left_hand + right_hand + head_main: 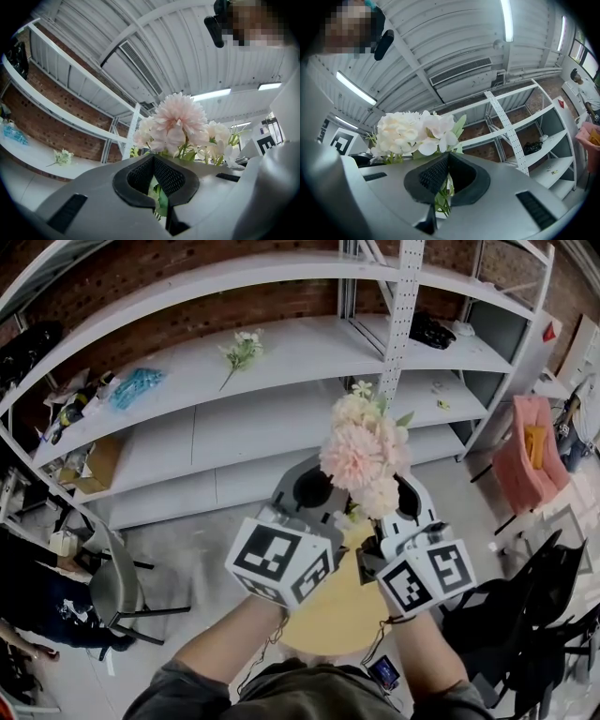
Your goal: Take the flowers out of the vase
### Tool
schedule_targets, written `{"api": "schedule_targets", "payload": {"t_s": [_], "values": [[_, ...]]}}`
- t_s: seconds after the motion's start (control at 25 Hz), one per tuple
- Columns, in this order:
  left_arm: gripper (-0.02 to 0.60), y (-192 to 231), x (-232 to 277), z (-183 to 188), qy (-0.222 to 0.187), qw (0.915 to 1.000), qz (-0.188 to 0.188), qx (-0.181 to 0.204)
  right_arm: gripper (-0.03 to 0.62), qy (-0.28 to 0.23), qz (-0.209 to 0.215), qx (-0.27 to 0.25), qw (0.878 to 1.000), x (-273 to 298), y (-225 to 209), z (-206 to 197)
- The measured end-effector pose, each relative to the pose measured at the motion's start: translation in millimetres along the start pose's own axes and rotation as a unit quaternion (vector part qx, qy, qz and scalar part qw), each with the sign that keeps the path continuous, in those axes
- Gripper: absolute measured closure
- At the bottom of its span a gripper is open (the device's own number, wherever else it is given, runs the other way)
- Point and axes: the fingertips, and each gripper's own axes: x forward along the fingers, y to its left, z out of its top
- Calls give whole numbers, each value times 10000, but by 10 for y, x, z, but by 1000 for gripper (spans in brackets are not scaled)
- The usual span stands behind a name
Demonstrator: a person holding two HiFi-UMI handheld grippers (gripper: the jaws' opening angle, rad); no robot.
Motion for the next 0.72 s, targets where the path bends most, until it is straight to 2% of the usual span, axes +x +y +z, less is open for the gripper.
{"api": "schedule_targets", "payload": {"t_s": [0.72], "values": [[572, 174, 135, -145, 94, 9999, 20, -72, 579, 135, -27, 16, 9999, 165, -128, -161]]}}
